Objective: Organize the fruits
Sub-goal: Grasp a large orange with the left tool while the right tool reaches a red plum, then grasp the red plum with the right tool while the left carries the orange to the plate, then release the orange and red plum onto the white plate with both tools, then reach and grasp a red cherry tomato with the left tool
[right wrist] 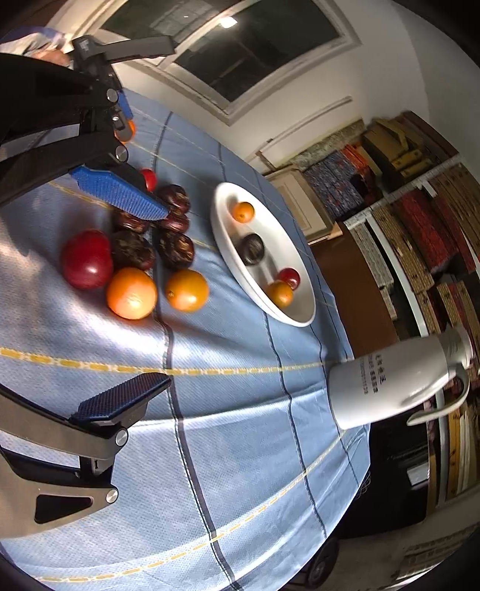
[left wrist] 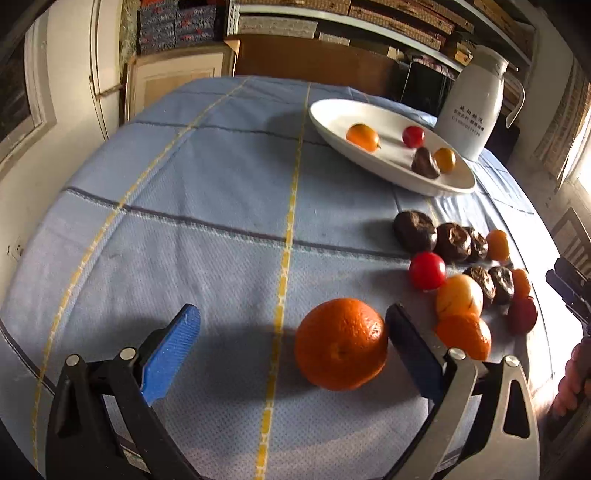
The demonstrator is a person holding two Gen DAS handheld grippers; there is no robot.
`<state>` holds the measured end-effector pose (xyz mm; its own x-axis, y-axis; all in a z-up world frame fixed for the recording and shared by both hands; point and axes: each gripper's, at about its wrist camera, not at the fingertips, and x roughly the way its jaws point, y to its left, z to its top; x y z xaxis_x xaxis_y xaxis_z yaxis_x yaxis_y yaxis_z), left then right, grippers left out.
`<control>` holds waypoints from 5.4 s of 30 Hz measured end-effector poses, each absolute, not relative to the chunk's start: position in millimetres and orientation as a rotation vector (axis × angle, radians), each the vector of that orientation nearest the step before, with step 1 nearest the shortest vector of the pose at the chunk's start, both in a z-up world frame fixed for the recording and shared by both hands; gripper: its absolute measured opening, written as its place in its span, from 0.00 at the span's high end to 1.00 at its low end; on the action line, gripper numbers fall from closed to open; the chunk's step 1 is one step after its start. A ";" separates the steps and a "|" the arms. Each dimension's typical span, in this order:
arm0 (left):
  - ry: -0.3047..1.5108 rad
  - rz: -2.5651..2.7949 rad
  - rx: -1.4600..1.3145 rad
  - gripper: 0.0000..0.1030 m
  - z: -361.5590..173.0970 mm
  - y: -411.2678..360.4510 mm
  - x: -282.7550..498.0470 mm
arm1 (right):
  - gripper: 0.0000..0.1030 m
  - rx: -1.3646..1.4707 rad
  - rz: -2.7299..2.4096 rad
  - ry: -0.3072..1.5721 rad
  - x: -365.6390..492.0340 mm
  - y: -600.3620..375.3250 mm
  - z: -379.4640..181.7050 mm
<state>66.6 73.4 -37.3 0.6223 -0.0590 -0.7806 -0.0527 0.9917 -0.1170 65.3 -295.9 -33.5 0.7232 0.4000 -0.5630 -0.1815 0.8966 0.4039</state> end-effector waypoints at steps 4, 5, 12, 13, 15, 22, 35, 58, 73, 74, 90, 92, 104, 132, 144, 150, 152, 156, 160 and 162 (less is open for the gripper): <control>0.948 -0.047 -0.124 0.04 -44.8 68.9 64.7 | 0.17 0.296 0.360 0.702 58.6 -287.3 -33.5; 0.951 -0.050 -0.106 0.04 -45.0 65.3 63.0 | 0.17 0.295 0.366 0.703 57.7 -287.2 -33.5; 0.939 -0.068 -0.087 0.28 -44.0 60.1 53.6 | 0.17 0.297 0.395 0.716 52.7 -285.4 -34.7; 0.932 -0.061 -0.099 0.31 -42.8 62.8 52.8 | 0.17 0.295 0.398 0.718 52.7 -284.8 -34.8; 0.925 -0.076 -0.122 0.40 -41.7 65.9 52.2 | 0.17 0.294 0.400 0.722 52.9 -284.5 -35.3; 0.922 -0.113 -0.139 0.50 -40.8 61.9 57.8 | 0.18 0.288 0.431 0.750 51.1 -280.0 -38.3; 0.913 -0.165 -0.194 0.55 -41.2 66.0 57.0 | 0.50 0.178 0.474 0.872 39.4 -251.4 -52.1; 0.818 -0.196 -0.142 0.56 3.6 46.3 91.3 | 0.62 0.373 0.544 0.807 69.5 -272.2 -18.3; 0.863 -0.236 -0.101 0.54 -0.1 -7.4 216.2 | 0.59 0.274 0.425 0.785 208.7 -224.9 -5.9; 0.855 -0.239 -0.098 0.50 -1.2 -5.7 216.2 | 0.55 0.287 0.416 0.772 208.8 -227.3 -7.6; 0.788 -0.099 -0.158 0.08 -2.4 39.5 158.1 | 0.38 0.370 0.359 0.729 168.3 -266.9 -19.0; 0.783 -0.088 -0.173 0.06 -4.0 45.5 148.2 | 0.33 0.381 0.339 0.716 159.5 -274.4 -19.3; 0.844 -0.164 -0.244 0.05 -26.1 54.0 98.0 | 0.23 0.415 0.309 0.700 109.2 -294.0 -26.4; 0.901 -0.075 -0.333 0.04 -36.7 78.6 108.8 | 0.22 0.470 0.298 0.724 107.9 -307.1 -35.8; 0.861 -0.042 -0.063 0.25 -34.3 44.5 108.8 | 0.22 0.445 0.304 0.728 106.3 -302.2 -35.8; 0.850 -0.089 0.048 0.29 -36.2 21.7 110.9 | 0.22 0.434 0.306 0.733 106.1 -300.2 -35.6; 0.854 -0.109 0.076 0.33 -37.7 15.6 114.0 | 0.22 0.426 0.307 0.735 106.2 -299.1 -35.7; 0.889 -0.175 0.075 0.58 -44.3 8.1 123.1 | 0.22 0.414 0.309 0.738 105.8 -296.4 -34.9; 0.881 -0.207 0.063 0.72 -43.9 6.1 126.4 | 0.22 0.406 0.310 0.741 105.9 -294.4 -35.2; 0.881 -0.215 0.060 0.73 -44.1 5.1 127.7 | 0.22 0.402 0.311 0.745 106.8 -293.8 -35.7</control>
